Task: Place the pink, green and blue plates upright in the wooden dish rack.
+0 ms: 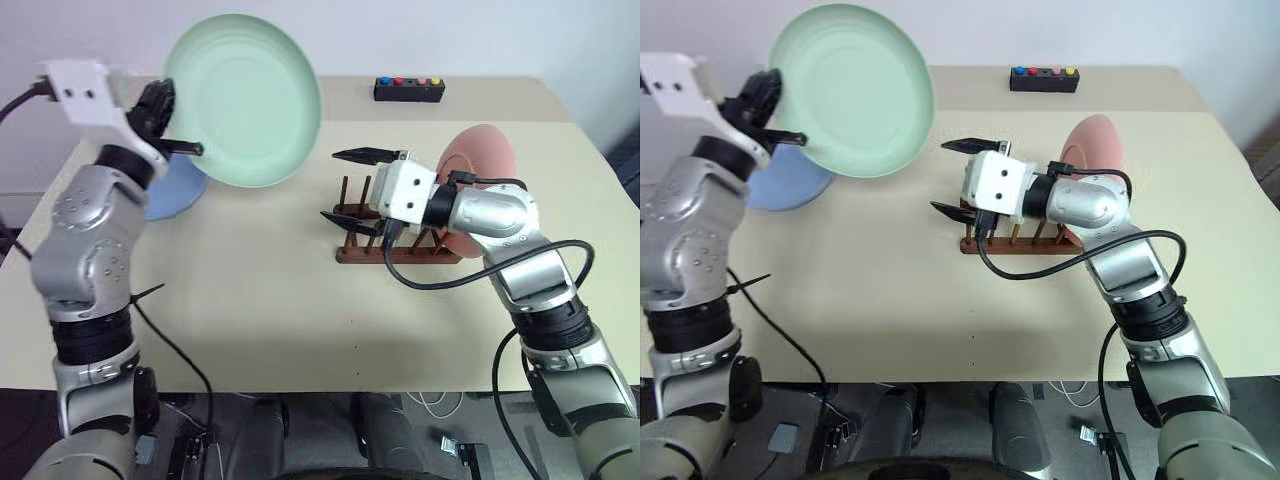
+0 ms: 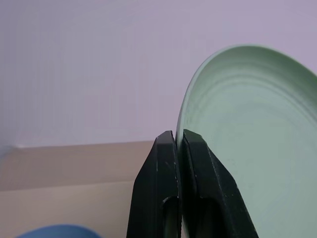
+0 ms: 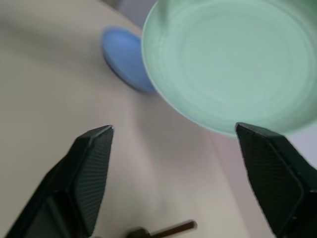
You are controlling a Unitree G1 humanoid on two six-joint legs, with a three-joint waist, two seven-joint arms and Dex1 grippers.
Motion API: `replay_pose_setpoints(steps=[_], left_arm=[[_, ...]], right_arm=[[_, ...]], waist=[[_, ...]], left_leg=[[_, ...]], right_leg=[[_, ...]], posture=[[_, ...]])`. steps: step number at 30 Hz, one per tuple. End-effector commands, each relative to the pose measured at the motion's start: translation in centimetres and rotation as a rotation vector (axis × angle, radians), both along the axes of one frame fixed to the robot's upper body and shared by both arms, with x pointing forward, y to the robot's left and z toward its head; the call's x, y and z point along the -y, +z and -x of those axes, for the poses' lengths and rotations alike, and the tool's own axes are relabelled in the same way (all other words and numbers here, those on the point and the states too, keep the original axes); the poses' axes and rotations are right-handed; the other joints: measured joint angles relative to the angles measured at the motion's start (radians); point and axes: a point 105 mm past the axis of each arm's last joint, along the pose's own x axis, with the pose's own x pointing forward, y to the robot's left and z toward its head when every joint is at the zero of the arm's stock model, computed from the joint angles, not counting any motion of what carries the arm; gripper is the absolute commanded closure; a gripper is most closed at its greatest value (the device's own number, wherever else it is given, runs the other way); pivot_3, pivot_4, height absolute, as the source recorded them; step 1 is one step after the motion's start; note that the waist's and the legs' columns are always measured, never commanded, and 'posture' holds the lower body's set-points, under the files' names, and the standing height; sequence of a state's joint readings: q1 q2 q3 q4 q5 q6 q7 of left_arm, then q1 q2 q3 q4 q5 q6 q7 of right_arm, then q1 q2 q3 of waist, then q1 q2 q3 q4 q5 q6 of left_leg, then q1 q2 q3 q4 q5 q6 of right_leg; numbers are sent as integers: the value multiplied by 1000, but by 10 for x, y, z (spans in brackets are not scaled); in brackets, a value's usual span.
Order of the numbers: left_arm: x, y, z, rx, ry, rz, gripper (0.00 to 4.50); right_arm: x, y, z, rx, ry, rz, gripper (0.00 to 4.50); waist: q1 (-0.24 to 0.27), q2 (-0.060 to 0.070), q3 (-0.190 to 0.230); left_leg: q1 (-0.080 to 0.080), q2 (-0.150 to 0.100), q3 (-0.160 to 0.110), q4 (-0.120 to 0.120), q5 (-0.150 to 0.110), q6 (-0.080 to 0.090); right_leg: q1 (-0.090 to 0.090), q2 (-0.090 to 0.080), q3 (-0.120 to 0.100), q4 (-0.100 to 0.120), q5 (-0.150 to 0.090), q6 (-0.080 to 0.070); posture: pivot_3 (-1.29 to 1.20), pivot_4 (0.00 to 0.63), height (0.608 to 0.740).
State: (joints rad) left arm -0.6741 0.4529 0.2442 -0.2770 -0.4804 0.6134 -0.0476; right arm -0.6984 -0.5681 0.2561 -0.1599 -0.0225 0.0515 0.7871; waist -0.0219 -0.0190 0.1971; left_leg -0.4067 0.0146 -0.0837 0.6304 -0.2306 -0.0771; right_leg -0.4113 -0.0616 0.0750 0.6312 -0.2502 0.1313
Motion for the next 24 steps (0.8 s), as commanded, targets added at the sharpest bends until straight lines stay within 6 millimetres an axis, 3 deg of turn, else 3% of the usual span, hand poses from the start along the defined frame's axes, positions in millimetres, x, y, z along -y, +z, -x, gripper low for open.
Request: replay_pose_setpoints(steps=[1, 11, 17, 20, 24], left_arm=[[19, 22, 6, 60, -16, -11, 4449], [48, 23, 10, 36, -104, -28, 4449], [58, 24, 13, 33, -148, -19, 4449], [60, 23, 13, 27, -149, -18, 4500], [62, 21, 13, 17, -167, -3, 4500]], right_arm=[[-10, 12, 0, 151, -1, 25, 486], [-23, 13, -12, 304, -22, 92, 486], [-26, -1, -18, 331, -23, 162, 486], [-26, -6, -18, 332, -19, 173, 1315], [-24, -10, -20, 352, -25, 199, 3303]], waist=[[1, 0, 0], [1, 0, 0], [3, 0, 0], [2, 0, 0], [2, 0, 0]], left_leg=[[0, 0, 0, 0, 0, 0], [0, 0, 0, 0, 0, 0], [0, 0, 0, 0, 0, -1], [0, 0, 0, 0, 0, -1], [0, 0, 0, 0, 0, -1]], right_leg=[[0, 0, 0, 0, 0, 0], [0, 0, 0, 0, 0, 0], [0, 0, 0, 0, 0, 0], [0, 0, 0, 0, 0, 0], [0, 0, 0, 0, 0, 0]], posture=[[0, 150, 730], [0, 150, 730], [0, 150, 730], [0, 150, 730], [0, 150, 730]])
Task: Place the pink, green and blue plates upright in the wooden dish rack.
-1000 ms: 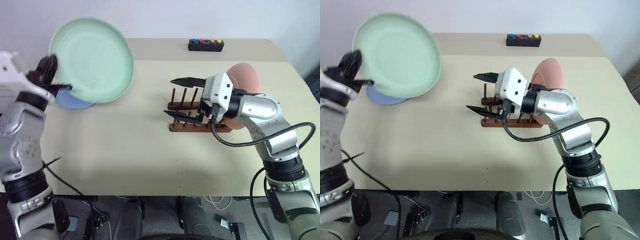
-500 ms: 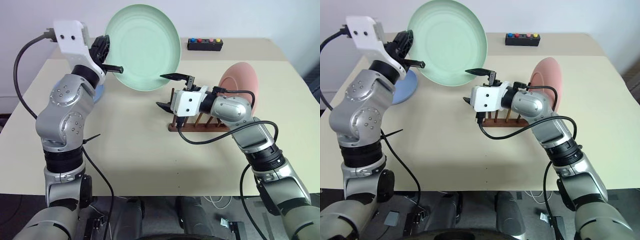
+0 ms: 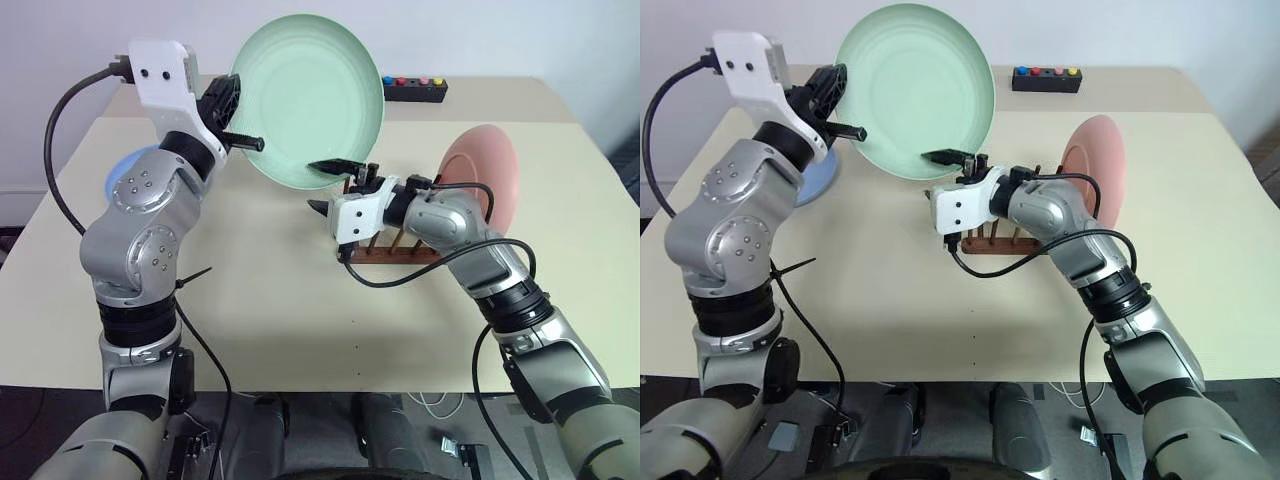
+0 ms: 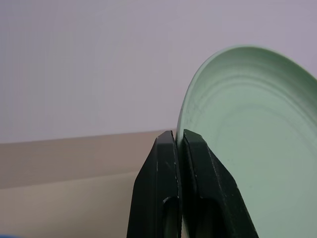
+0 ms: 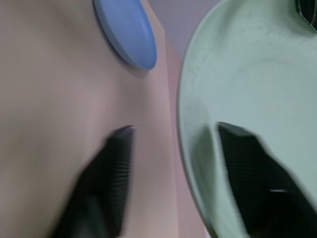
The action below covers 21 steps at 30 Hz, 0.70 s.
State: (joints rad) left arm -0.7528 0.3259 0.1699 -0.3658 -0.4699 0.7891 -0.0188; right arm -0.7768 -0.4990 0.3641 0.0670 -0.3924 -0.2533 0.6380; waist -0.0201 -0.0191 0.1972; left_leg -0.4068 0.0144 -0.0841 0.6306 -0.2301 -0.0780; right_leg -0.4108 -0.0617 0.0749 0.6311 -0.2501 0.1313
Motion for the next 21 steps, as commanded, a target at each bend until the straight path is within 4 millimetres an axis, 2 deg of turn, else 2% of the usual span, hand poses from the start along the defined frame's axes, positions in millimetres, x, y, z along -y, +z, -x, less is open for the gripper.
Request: replay_pose_setpoints(steps=[1, 2, 10, 13, 20, 21], left_arm=[[7, 19, 11, 74, -31, 1, 4500], [7, 18, 11, 70, -32, -2, 4500], [5, 18, 11, 70, -53, 43, 4500], [4, 23, 15, 93, -83, 87, 3519], [-11, 62, 43, 313, -186, 236, 44], [-16, 64, 44, 326, -183, 246, 44]], right_arm=[[-1, 9, 2, 59, 12, -7, 3827], [-1, 10, 2, 65, 12, -8, 4392], [0, 12, 3, 126, 9, -5, 4460], [0, 14, 3, 139, 15, -11, 4500], [7, 30, 2, 176, 12, -55, 4500], [9, 33, 3, 177, 15, -69, 4500]], waist=[[0, 0, 0], [-1, 0, 0], [0, 0, 0], [0, 0, 0], [0, 0, 0], [0, 0, 0]], left_leg=[[0, 0, 0, 0, 0, 0], [0, 0, 0, 0, 0, 0], [0, 0, 0, 0, 0, 0], [0, 0, 0, 0, 0, 0], [0, 0, 0, 0, 0, 0], [0, 0, 0, 0, 0, 0]], right_leg=[[0, 0, 0, 0, 0, 0], [0, 0, 0, 0, 0, 0], [0, 0, 0, 0, 0, 0], [0, 0, 0, 0, 0, 0], [0, 0, 0, 0, 0, 0], [0, 0, 0, 0, 0, 0]], posture=[[0, 150, 730], [0, 150, 730], [0, 150, 730], [0, 150, 730], [0, 150, 730], [0, 150, 730]])
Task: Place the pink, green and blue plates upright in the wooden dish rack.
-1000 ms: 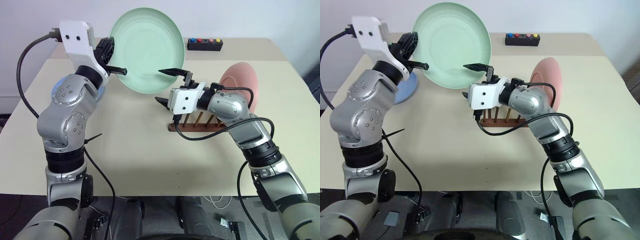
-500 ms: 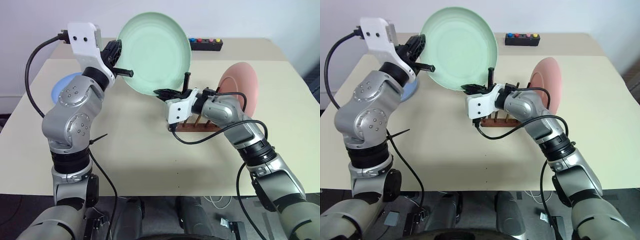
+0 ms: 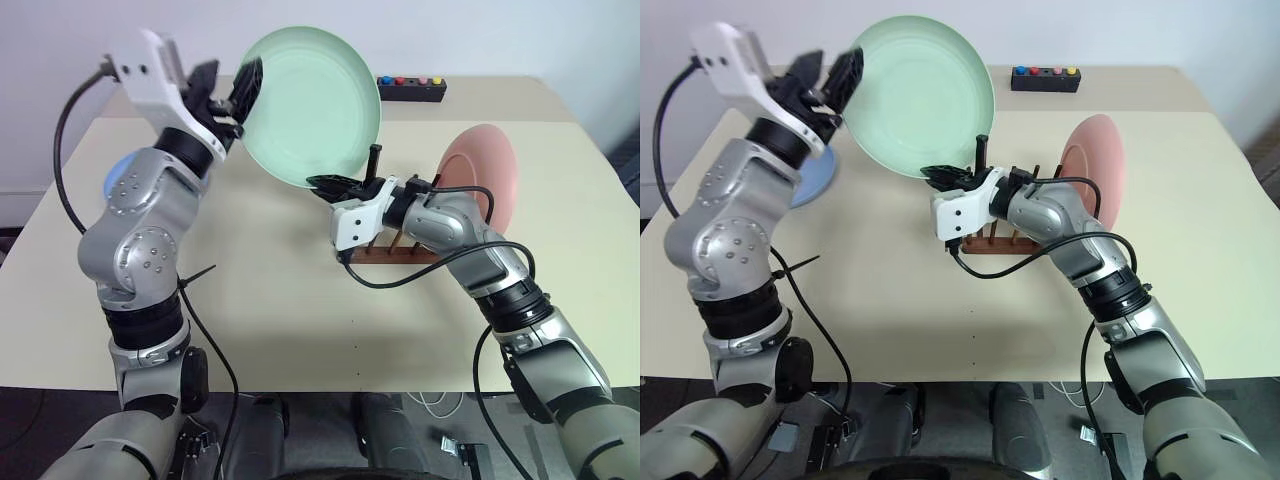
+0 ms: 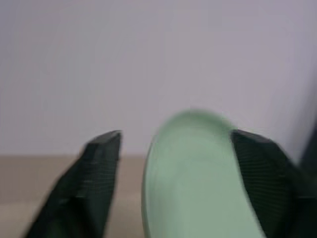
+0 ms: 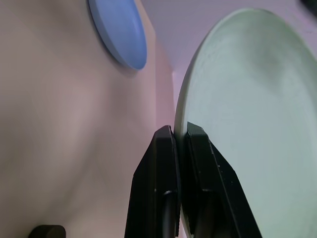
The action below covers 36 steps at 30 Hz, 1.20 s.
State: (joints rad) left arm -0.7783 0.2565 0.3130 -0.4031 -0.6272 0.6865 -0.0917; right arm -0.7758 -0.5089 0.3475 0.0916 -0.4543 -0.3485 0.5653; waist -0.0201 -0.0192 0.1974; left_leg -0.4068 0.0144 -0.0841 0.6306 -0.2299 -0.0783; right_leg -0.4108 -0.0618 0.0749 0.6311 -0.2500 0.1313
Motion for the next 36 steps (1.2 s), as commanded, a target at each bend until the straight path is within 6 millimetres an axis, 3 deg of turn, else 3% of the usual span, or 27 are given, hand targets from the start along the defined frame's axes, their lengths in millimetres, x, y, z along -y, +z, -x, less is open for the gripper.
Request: replay_pose_setpoints(steps=[1, 6, 12, 17, 24, 30, 36], left_arm=[[-18, 28, 22, 157, 2, 47, 44], [-50, 12, 20, 131, 73, -53, 44], [-53, -27, 16, 28, 12, -161, 44], [-36, -54, 11, -31, -57, -207, 44], [2, -97, 30, -101, -298, -362, 44], [23, -138, 40, -201, -446, -492, 44], [41, -156, 49, -234, -550, -536, 44]], right_arm=[[7, 34, 5, 65, 21, -104, 4500], [25, 65, 21, -33, 81, -309, 4500], [36, 85, 50, -239, 196, -482, 4500], [34, 100, 72, -421, 314, -669, 4500], [54, 103, 97, -772, 386, -853, 4500], [76, 102, 106, -935, 356, -946, 4500], [97, 92, 94, -1064, 237, -1082, 4500]], waist=[[-1, 0, 0], [-3, 0, 0], [3, 0, 0], [1, 0, 0], [4, 0, 0], [3, 1, 0], [3, 1, 0]], left_leg=[[0, 0, 0, 0, 0, 0], [0, 0, 0, 0, 0, 0], [0, 0, 0, 1, 0, 0], [1, 0, -1, 1, 0, 0], [0, 0, -1, 0, 0, 0], [0, 0, 0, 1, 0, 1], [0, 0, 0, 1, 0, 1]], right_leg=[[0, 0, 0, 0, 0, 0], [0, 0, 0, 0, 0, 0], [1, 0, 0, 0, 0, 0], [1, 0, 0, 1, 0, 0], [1, 0, 0, 1, 0, -1], [1, 0, 0, 1, -2, -4], [1, 0, 0, 0, -3, -5]], posture=[[0, 150, 730], [0, 150, 730], [0, 150, 730], [0, 150, 730], [0, 150, 730], [0, 150, 730], [0, 150, 730]])
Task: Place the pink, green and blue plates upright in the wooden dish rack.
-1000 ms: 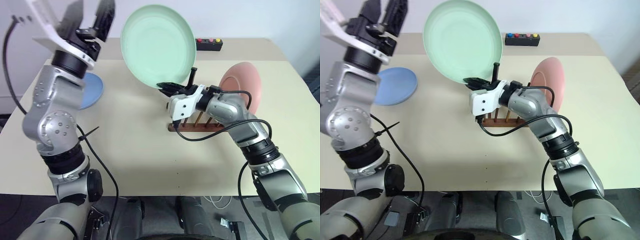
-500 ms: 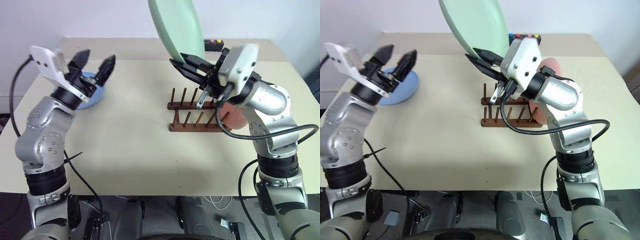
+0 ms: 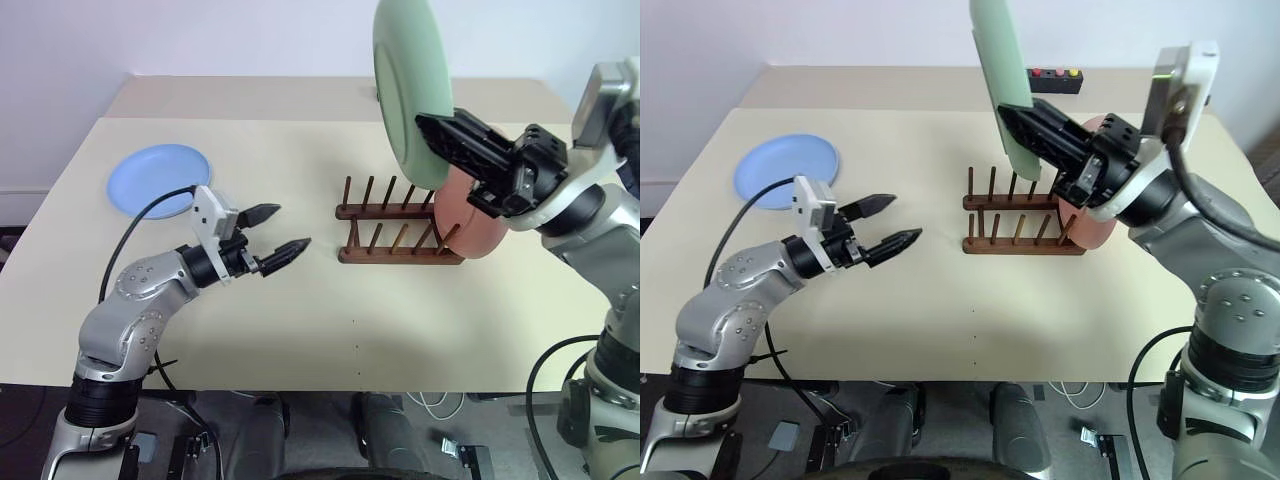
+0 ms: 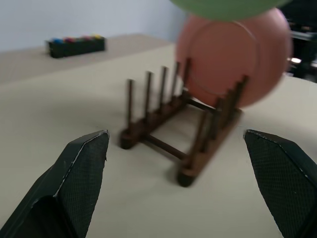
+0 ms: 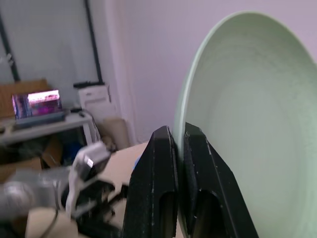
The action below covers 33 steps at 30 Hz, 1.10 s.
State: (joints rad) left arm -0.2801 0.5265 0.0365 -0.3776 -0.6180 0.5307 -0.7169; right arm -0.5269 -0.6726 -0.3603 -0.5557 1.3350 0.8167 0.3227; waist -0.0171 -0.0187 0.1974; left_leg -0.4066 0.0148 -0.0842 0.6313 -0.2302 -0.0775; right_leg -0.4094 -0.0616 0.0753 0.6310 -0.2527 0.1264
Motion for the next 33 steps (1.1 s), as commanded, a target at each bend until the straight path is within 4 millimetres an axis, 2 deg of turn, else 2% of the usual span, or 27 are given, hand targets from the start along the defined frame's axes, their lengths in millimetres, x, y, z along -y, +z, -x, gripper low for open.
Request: replay_pose_setpoints(steps=[1, 6, 11, 19, 33], left_arm=[[11, -1, 9, 36, -62, -36, 44], [26, -13, 20, 28, -138, -73, 44], [32, -18, 24, 25, -163, -90, 44], [33, -18, 24, 24, -155, -73, 44], [32, -18, 24, 29, -150, -70, 44]], right_arm=[[13, -2, -2, -78, -41, -51, 4500], [22, -10, -10, -181, -80, -132, 4500], [27, -19, -17, -252, -109, -155, 4500], [35, -21, -24, -314, -117, -211, 4500], [35, -28, -32, -395, -113, -264, 4500]], waist=[[0, 0, 0], [0, 0, 0], [0, 0, 0], [0, 0, 0], [0, 0, 0]], left_leg=[[0, 0, 0, 0, 0, 0], [0, 0, 0, 0, 0, 0], [0, 0, 0, 0, 0, 0], [0, 0, 0, 0, 0, 0], [0, 0, 0, 0, 0, 0]], right_leg=[[0, 0, 0, 0, 0, 0], [0, 0, 0, 0, 0, 0], [0, 0, 1, 0, 0, 0], [0, 0, 1, -1, 0, 0], [0, 0, 1, -1, 0, 0]], posture=[[0, 150, 730], [0, 150, 730], [0, 150, 730], [0, 150, 730], [0, 150, 730]])
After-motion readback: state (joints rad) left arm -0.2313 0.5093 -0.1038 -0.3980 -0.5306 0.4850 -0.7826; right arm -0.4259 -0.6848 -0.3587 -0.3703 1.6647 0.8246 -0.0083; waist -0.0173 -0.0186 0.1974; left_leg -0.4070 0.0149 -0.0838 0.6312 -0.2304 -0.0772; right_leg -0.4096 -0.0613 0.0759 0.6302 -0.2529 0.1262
